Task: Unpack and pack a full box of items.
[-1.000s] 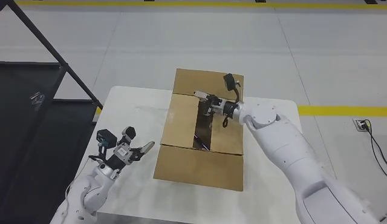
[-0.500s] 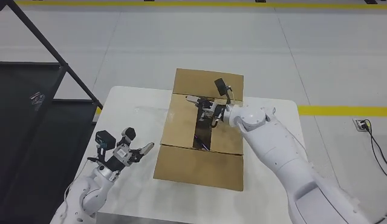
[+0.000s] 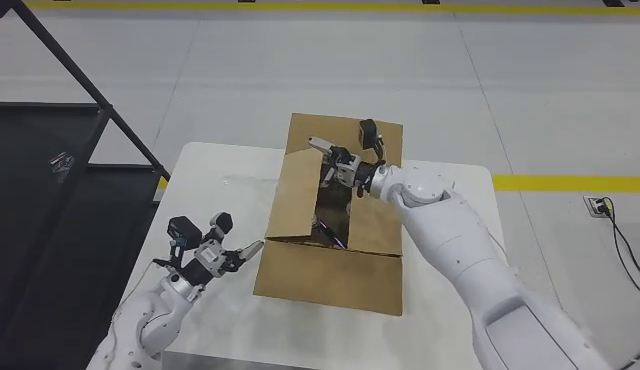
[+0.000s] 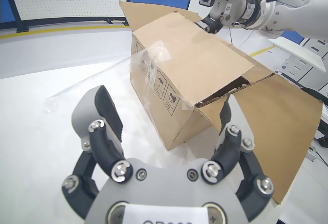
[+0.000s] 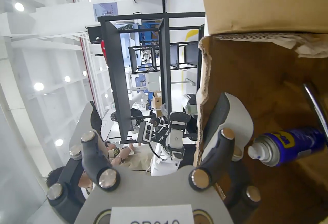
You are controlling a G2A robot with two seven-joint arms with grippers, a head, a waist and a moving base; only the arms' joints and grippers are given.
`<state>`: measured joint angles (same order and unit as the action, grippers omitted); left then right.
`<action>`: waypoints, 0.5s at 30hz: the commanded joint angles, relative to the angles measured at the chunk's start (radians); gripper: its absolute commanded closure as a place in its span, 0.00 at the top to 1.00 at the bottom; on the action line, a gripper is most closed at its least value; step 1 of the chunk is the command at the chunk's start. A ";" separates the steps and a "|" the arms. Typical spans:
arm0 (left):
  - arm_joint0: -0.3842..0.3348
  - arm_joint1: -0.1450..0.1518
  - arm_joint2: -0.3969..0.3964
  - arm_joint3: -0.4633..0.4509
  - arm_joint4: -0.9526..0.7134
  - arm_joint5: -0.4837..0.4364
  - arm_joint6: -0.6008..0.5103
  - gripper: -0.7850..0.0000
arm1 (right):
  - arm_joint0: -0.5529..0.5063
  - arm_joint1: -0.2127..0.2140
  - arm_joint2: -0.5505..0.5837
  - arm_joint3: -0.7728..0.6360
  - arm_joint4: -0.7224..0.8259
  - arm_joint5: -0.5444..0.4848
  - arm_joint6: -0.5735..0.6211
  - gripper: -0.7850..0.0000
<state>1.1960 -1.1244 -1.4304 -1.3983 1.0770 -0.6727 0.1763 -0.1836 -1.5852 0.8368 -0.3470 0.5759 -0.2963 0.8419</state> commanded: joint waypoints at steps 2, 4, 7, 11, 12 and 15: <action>0.001 0.000 0.009 -0.015 0.009 0.003 -0.004 1.00 | 0.000 -0.011 0.011 -0.017 0.027 -0.008 -0.013 1.00; 0.002 -0.001 0.016 -0.022 0.015 0.009 -0.006 1.00 | 0.001 -0.021 0.012 -0.029 0.031 -0.013 -0.036 1.00; -0.002 -0.004 0.028 -0.032 0.027 0.043 -0.015 1.00 | 0.001 -0.039 0.003 -0.049 0.025 -0.016 -0.083 1.00; -0.009 -0.009 0.049 -0.043 0.040 0.095 -0.015 1.00 | -0.002 -0.066 -0.007 -0.069 0.031 -0.020 -0.119 1.00; -0.010 -0.011 0.053 -0.045 0.041 0.112 -0.015 1.00 | -0.002 -0.073 -0.011 -0.070 0.029 -0.026 -0.130 1.00; -0.020 -0.015 0.065 -0.045 0.045 0.148 -0.018 1.00 | 0.002 -0.092 -0.024 -0.064 0.009 -0.049 -0.180 1.00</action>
<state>1.1805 -1.1380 -1.3690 -1.4452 1.1192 -0.5373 0.1600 -0.1831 -1.6703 0.8177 -0.4147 0.5932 -0.3373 0.6809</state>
